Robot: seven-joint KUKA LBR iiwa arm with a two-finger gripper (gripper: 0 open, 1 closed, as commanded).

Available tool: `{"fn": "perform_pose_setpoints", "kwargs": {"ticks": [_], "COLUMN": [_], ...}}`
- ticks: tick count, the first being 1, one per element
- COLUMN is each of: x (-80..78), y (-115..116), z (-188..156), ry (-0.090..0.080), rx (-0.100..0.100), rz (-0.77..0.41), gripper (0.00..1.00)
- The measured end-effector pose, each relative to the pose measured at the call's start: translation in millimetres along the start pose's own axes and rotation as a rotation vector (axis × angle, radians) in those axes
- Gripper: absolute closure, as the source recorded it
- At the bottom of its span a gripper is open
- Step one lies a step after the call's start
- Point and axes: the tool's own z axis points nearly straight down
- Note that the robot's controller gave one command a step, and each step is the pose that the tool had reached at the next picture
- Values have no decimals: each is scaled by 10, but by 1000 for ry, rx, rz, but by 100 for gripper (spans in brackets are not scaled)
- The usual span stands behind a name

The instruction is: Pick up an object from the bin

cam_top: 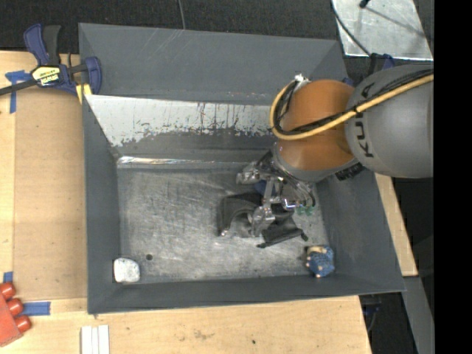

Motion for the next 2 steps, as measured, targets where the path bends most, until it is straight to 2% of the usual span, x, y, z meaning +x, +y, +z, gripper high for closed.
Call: {"fn": "perform_pose_setpoints", "kwargs": {"ticks": [1,2], "x": [-1,-99], "y": [47,-153], "z": [-8,-1784], "ry": [-1,1], "rx": [-5,-3], "rz": [-2,-299], "gripper": [100,100]}}
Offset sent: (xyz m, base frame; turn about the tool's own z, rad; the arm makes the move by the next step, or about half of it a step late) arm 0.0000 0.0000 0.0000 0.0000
